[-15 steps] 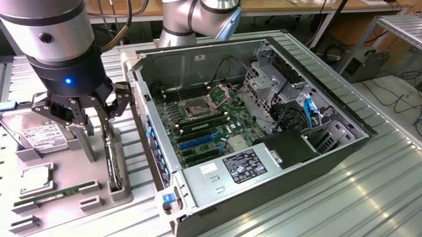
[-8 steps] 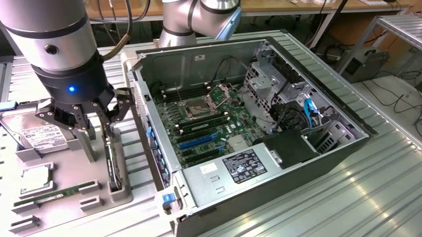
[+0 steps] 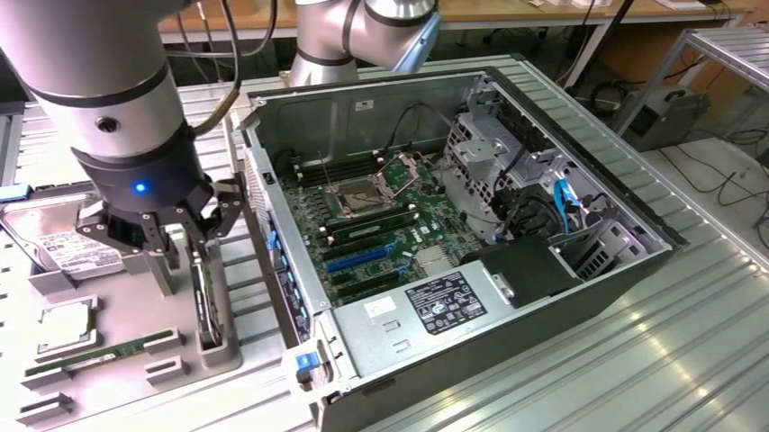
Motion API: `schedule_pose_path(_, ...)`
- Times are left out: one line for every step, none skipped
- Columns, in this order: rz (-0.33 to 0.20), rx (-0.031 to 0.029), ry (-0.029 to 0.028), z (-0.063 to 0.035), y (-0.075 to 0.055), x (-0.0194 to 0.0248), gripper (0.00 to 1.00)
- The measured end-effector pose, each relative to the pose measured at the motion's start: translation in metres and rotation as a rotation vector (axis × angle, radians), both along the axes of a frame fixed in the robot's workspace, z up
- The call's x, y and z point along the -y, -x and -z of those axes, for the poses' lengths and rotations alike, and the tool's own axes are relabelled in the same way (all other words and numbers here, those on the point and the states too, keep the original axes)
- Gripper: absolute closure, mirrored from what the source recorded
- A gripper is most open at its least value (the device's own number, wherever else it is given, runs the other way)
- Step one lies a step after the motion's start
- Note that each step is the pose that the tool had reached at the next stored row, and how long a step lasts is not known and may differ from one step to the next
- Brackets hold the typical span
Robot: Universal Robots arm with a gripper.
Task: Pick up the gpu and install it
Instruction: 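Pick up the gpu and move the gpu toward the slot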
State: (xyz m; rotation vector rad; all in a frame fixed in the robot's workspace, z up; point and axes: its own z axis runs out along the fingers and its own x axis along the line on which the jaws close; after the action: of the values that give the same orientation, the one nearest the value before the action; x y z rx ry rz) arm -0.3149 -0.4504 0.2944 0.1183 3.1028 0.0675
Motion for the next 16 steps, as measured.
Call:
schedule_pose_path(0.000,0.0000,0.0000,0.0022,0.000,0.0009,0.64)
schedule_pose_path(0.000,0.0000,0.0000,0.0046,0.000,0.0018,0.64)
schedule_pose_path(0.000,0.0001,0.0000,0.0073,0.000,0.0027,0.64)
schedule_pose_path(0.000,0.0000,0.0000,0.0093,0.000,0.0033,0.64)
schedule_pose_path(0.000,0.0000,0.0000,0.0120,0.000,0.0038,0.64)
schedule_pose_path(0.000,0.0001,0.0000,0.0146,0.000,0.0042,0.64)
schedule_pose_path(0.000,0.0000,0.0000,0.0167,0.000,0.0045,0.64)
schedule_pose_path(0.000,0.0001,-0.0002,0.0186,0.000,0.0046,0.64)
schedule_pose_path(0.000,0.0000,-0.0006,0.0208,0.000,0.0046,0.64)
schedule_pose_path(0.000,0.0001,-0.0012,0.0224,0.000,0.0046,0.64)
schedule_pose_path(0.000,0.0001,-0.0020,0.0244,0.000,0.0046,0.64)
schedule_pose_path(0.000,0.0000,-0.0026,0.0260,0.000,0.0047,0.64)
schedule_pose_path(0.001,0.0001,-0.0035,0.0279,0.000,0.0046,0.64)
schedule_pose_path(0.001,0.0001,-0.0044,0.0295,0.000,0.0047,0.64)
schedule_pose_path(0.002,0.0000,-0.0054,0.0310,0.000,0.0046,0.64)
schedule_pose_path(0.003,0.0000,-0.0063,0.0327,0.000,0.0045,0.64)
